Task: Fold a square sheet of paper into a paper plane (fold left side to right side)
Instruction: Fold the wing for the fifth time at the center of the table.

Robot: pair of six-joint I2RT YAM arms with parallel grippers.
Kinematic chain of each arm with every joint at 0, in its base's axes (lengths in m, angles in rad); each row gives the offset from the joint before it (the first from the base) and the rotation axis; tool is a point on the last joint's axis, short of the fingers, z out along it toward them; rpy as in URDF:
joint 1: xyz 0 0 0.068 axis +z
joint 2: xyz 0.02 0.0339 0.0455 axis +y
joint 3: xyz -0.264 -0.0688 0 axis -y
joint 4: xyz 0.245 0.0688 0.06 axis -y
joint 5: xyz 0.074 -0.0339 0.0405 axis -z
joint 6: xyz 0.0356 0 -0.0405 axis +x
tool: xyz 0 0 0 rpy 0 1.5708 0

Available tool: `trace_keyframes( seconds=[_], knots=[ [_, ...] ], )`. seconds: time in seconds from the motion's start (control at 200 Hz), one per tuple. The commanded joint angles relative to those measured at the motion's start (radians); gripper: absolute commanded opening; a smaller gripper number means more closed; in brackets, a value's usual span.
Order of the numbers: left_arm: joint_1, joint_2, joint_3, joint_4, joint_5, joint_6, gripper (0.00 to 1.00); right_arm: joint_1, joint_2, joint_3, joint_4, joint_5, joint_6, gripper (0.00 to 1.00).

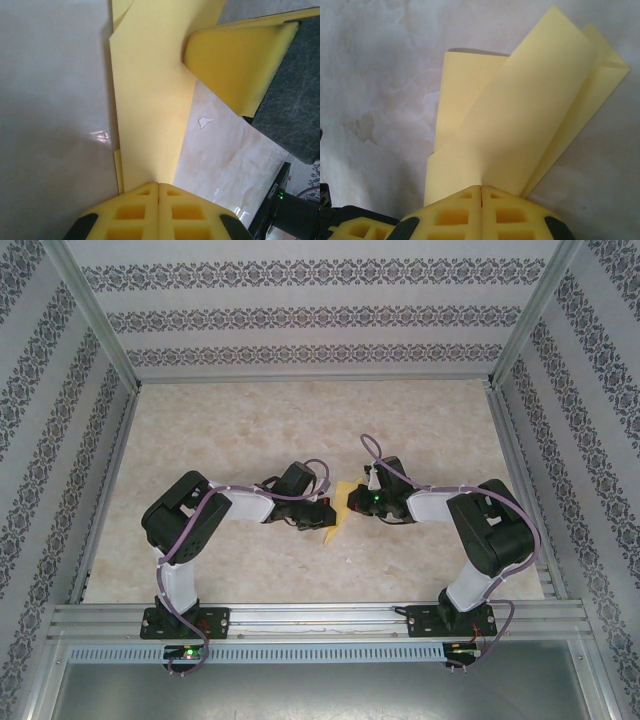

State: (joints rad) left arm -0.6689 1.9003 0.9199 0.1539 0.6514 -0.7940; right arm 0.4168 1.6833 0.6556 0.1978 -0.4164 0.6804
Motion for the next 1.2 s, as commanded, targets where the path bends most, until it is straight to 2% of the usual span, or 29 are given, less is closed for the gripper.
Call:
trace_keyframes(
  seconds=[0.0, 0.315, 0.545, 0.744, 1.194],
  knots=[
    [-0.021, 0.027, -0.023, -0.007, -0.027, -0.008, 0.02, 0.007, 0.043, -0.021, -0.14, 0.052, -0.024, 0.0],
    [-0.048, 0.035, -0.011, -0.162, -0.156, 0.058, 0.0, -0.03, -0.076, 0.067, -0.11, -0.068, -0.048, 0.0],
    [-0.055, 0.036, 0.012, -0.224, -0.201, 0.081, 0.0, -0.006, -0.135, -0.018, -0.022, -0.122, -0.018, 0.0],
    [-0.059, 0.037, 0.025, -0.259, -0.221, 0.091, 0.0, 0.033, -0.081, -0.065, 0.105, -0.151, 0.036, 0.0],
    [-0.059, 0.036, 0.037, -0.322, -0.263, 0.11, 0.0, 0.02, 0.02, -0.039, 0.064, -0.078, -0.004, 0.0]
  ],
)
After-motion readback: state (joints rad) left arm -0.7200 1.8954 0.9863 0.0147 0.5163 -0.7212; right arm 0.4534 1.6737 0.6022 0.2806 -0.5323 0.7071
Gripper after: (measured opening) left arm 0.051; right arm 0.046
